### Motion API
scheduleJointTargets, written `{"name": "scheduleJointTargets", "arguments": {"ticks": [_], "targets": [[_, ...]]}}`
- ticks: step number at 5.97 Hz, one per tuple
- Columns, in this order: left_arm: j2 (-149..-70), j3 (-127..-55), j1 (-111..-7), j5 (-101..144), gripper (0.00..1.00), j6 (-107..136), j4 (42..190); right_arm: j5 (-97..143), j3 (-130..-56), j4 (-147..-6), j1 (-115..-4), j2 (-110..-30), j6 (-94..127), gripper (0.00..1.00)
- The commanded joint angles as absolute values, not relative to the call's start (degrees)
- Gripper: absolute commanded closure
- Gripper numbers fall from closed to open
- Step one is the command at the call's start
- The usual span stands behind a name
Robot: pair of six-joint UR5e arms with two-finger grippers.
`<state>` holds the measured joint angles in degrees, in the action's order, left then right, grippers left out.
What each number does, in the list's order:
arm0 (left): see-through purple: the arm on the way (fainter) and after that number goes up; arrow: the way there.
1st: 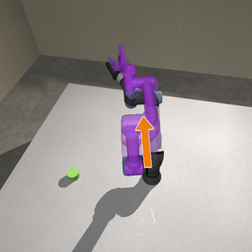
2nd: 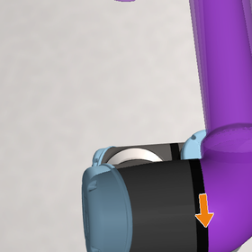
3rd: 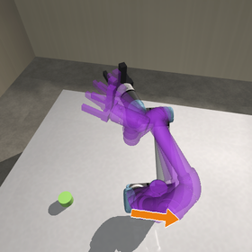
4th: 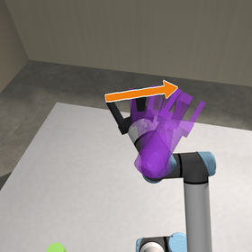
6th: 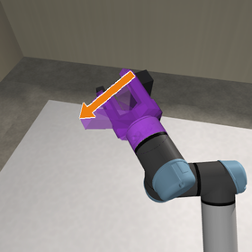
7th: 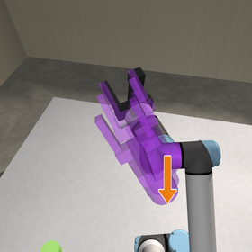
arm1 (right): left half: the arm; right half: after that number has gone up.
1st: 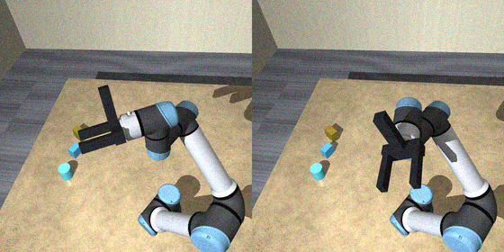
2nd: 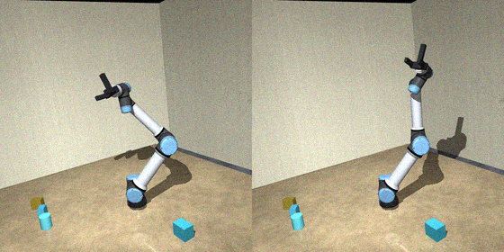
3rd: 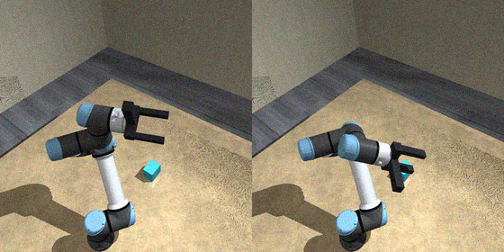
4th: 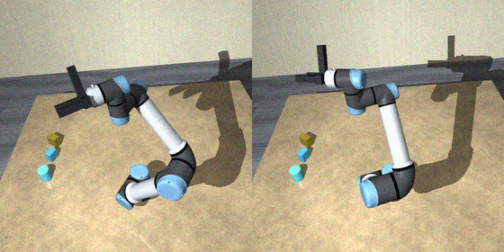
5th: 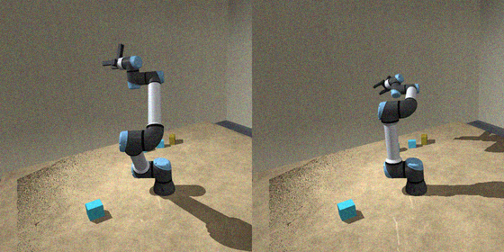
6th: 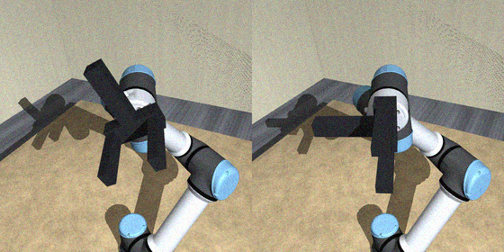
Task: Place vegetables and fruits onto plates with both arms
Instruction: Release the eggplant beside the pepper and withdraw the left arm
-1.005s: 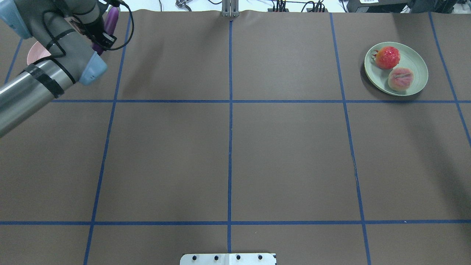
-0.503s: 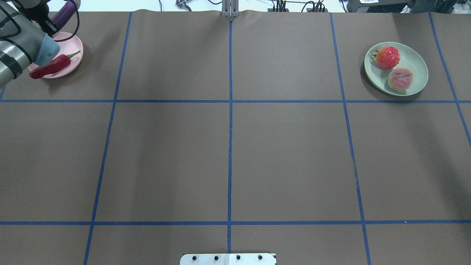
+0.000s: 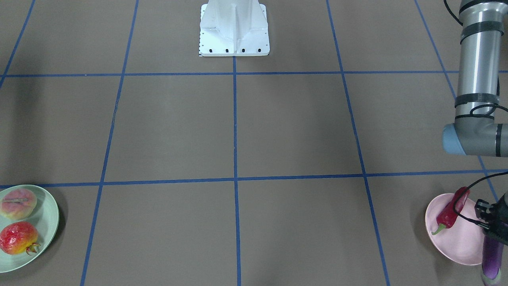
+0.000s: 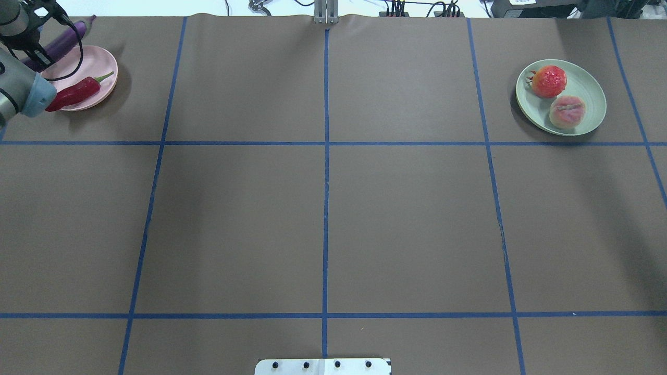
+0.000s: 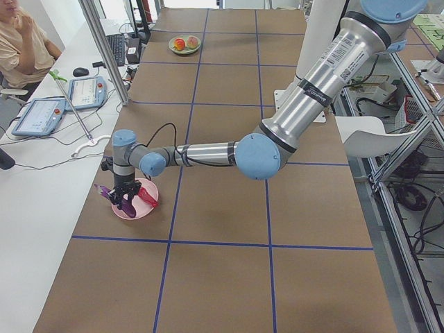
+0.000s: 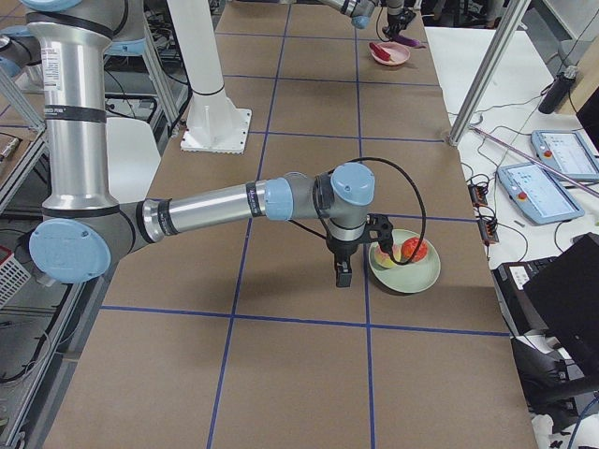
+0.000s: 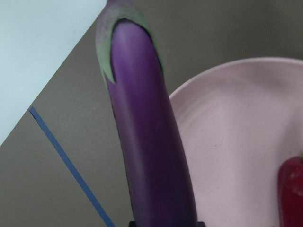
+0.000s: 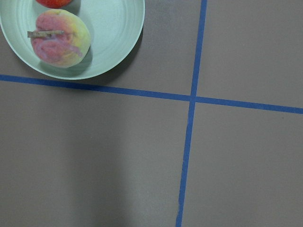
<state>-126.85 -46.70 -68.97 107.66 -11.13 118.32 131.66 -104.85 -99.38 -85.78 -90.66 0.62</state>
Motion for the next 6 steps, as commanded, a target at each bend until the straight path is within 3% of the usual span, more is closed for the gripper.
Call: {"name": "scheduleJointTargets", "arguments": {"ticks": [1, 3, 4, 5, 6], "targets": [[-125.6, -51.5, -69.1, 108.4, 0.01, -8.7, 118.2, 131.8, -104.9, -99.4, -85.8, -90.5, 0.6, 0.00], [-122.1, -54.7, -74.7, 125.2, 0.01, -4.9, 117.0, 131.7, -104.9, -99.3, -85.8, -90.4, 0.6, 0.00], [-118.6, -59.6, -78.4, 131.9, 0.01, -4.7, 111.3, 131.7, -104.9, -99.3, -85.8, -90.4, 0.6, 0.00], [-115.2, -70.4, -81.8, 133.4, 0.01, -4.7, 98.4, 131.8, -104.9, -99.3, -85.8, -90.3, 0.5, 0.00], [-105.7, -84.4, -82.1, 132.8, 0.00, -4.7, 89.6, 131.9, -104.9, -99.3, -85.8, -90.4, 0.4, 0.00]]}}
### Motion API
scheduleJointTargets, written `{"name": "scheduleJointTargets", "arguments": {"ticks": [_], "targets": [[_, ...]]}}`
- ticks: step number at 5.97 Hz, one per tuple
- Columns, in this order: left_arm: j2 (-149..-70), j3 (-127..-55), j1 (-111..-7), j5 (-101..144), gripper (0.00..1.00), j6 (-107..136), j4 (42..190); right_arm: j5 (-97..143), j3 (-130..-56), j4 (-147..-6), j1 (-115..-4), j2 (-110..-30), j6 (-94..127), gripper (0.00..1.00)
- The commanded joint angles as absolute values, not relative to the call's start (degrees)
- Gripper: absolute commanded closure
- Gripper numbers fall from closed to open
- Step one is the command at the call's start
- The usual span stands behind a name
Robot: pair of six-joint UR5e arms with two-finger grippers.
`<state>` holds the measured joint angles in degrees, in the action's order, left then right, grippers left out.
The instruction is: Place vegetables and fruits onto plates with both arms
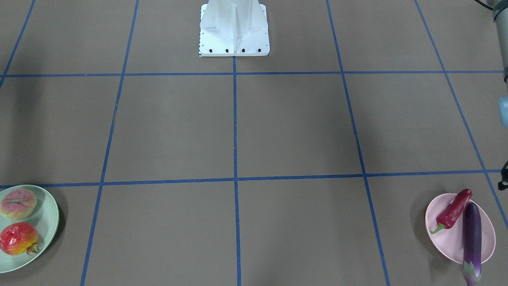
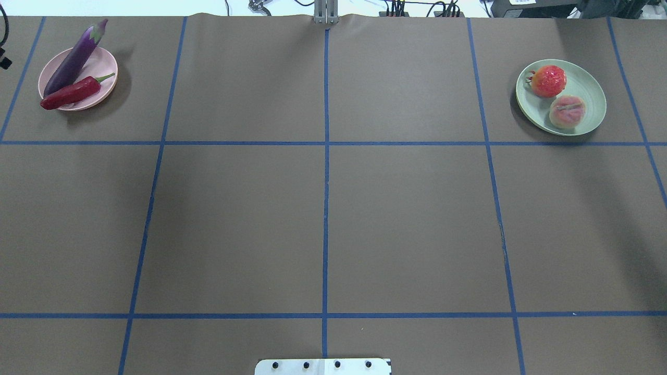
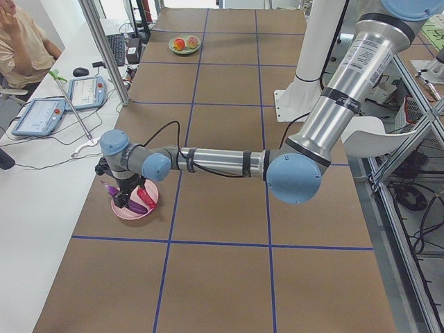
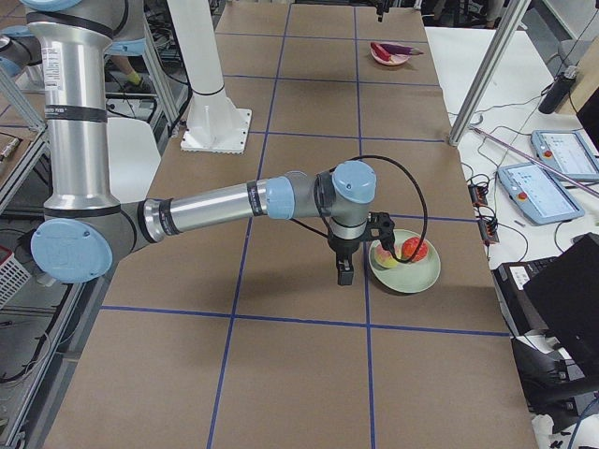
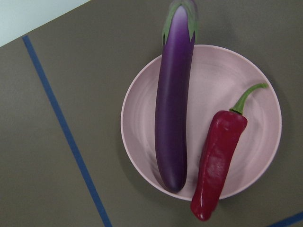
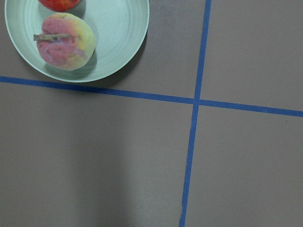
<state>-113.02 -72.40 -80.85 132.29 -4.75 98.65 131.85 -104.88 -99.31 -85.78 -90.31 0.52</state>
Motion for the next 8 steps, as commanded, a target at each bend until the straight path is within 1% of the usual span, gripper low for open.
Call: {"name": "scheduleJointTargets", "arguments": {"ticks": [1, 2, 3, 4, 5, 6, 8], "targets": [[-98.6, -91.2, -85.5, 133.3, 0.00, -4.7, 88.0, 131.9, -104.9, -99.3, -85.8, -90.3, 0.4, 0.00], [-92.6, -96.7, -86.3, 133.3, 0.00, -4.7, 86.0, 131.9, -105.0, -99.3, -85.8, -90.3, 0.3, 0.00], [-88.2, -99.1, -88.7, 133.7, 0.00, -5.4, 85.8, 132.0, -105.5, -99.3, -85.8, -90.4, 0.2, 0.00], [-82.2, -103.8, -90.1, 133.2, 0.00, -5.4, 86.9, 132.1, -105.9, -99.3, -85.8, -90.4, 0.3, 0.00], [-81.2, -106.4, -92.6, 133.5, 0.00, -5.2, 87.8, 132.1, -105.9, -99.4, -85.8, -90.4, 0.4, 0.00], [-79.5, -105.6, -92.5, 133.7, 0.00, -5.4, 88.1, 132.1, -105.9, -99.3, -85.8, -90.4, 0.4, 0.00], [-79.5, -105.9, -92.6, 133.6, 0.00, -4.8, 89.2, 132.0, -105.9, -99.3, -85.8, -90.4, 0.2, 0.00]]}}
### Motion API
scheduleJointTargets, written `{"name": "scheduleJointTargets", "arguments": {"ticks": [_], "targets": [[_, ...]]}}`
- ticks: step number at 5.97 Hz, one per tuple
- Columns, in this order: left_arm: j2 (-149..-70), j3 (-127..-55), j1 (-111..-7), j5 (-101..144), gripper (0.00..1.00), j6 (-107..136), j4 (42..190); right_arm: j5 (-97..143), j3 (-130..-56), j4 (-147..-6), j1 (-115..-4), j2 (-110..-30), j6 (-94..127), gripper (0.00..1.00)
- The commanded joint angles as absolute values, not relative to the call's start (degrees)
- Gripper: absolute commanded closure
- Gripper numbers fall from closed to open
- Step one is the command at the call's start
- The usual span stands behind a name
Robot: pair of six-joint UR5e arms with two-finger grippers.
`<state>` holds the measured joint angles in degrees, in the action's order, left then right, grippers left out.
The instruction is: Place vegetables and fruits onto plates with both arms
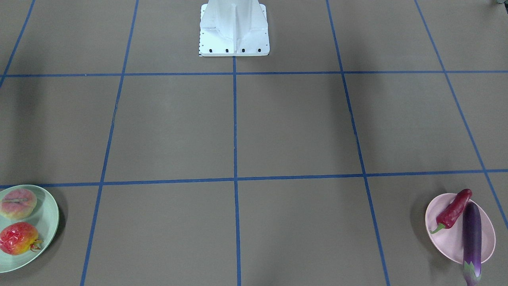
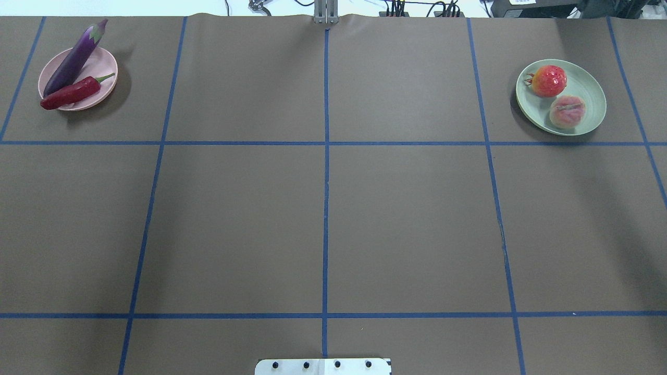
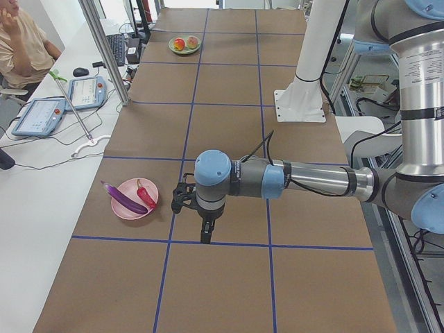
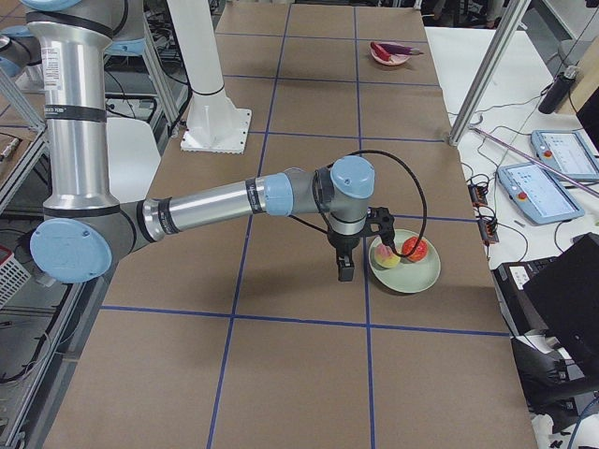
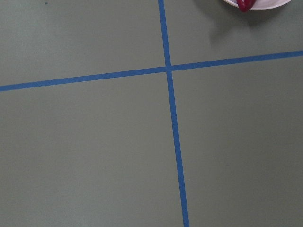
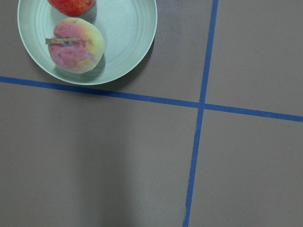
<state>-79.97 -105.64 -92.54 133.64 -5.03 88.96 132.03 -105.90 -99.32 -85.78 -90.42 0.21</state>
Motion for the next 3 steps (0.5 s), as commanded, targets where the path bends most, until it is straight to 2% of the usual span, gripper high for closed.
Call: {"name": "scheduleJointTargets", "arguments": {"ticks": [1, 3], "targets": [[-79.6, -105.8, -92.5, 133.5, 0.00, -4.9, 89.3, 132.0, -105.9, -99.3, -85.8, -90.4, 0.2, 0.00], [-78.1, -108.4, -92.7, 133.6, 0.00, -5.4, 89.2, 131.8, -105.6, -99.3, -85.8, -90.7, 0.4, 0.00]]}}
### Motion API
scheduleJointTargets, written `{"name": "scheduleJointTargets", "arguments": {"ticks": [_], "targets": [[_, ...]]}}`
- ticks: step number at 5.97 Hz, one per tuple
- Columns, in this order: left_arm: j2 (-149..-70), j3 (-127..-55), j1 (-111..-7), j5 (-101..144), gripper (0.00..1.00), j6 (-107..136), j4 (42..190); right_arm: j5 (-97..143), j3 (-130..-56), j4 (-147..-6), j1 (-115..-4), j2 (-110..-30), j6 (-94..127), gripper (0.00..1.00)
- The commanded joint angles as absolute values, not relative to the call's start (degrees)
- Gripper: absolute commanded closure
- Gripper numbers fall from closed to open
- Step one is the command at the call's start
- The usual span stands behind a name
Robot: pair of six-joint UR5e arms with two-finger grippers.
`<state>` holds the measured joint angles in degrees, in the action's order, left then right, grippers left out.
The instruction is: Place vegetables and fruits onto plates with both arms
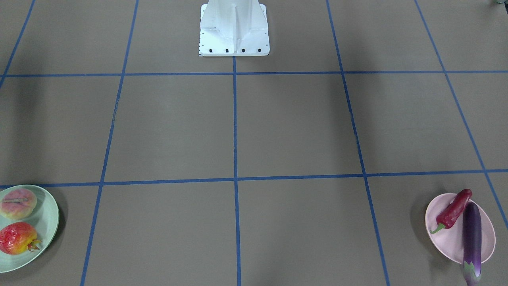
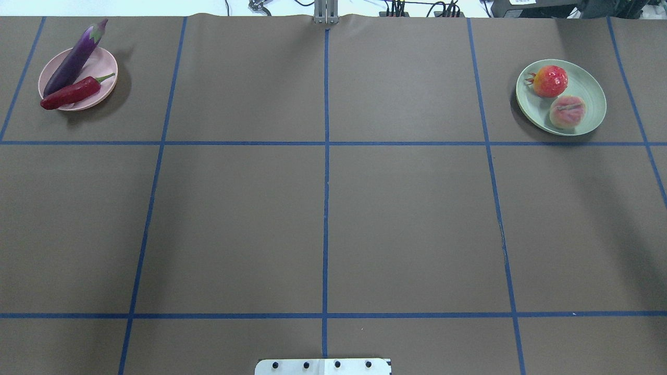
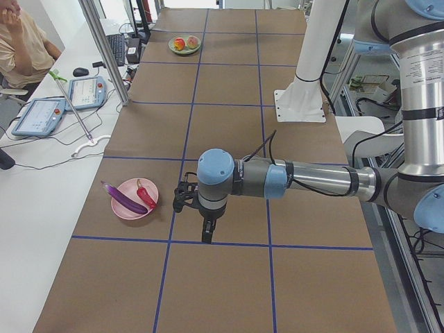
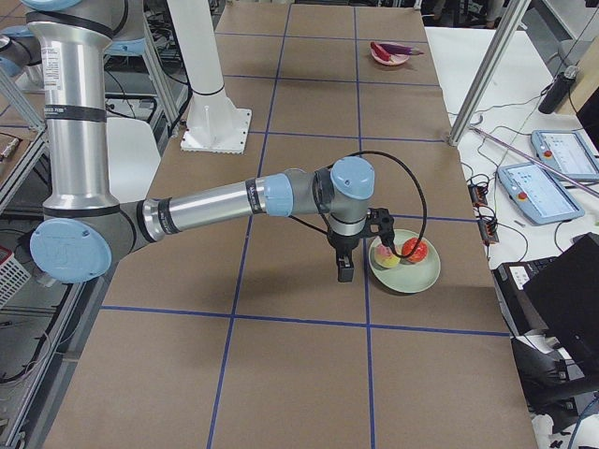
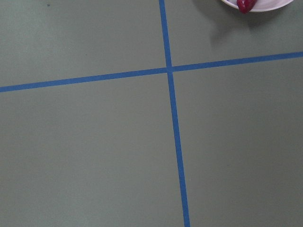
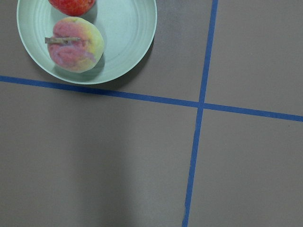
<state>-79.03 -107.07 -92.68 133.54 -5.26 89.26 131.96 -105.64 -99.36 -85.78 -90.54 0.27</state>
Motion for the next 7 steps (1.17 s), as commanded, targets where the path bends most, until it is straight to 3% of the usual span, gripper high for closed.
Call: {"name": "scheduleJointTargets", "arguments": {"ticks": [1, 7], "targets": [[-77.4, -109.2, -92.7, 133.5, 0.00, -5.4, 89.2, 131.8, -105.5, -99.4, -85.8, -90.7, 0.8, 0.00], [-77.0, -109.6, -92.6, 133.6, 0.00, -5.4, 89.2, 131.8, -105.4, -99.4, -84.8, -90.9, 0.6, 0.00]]}}
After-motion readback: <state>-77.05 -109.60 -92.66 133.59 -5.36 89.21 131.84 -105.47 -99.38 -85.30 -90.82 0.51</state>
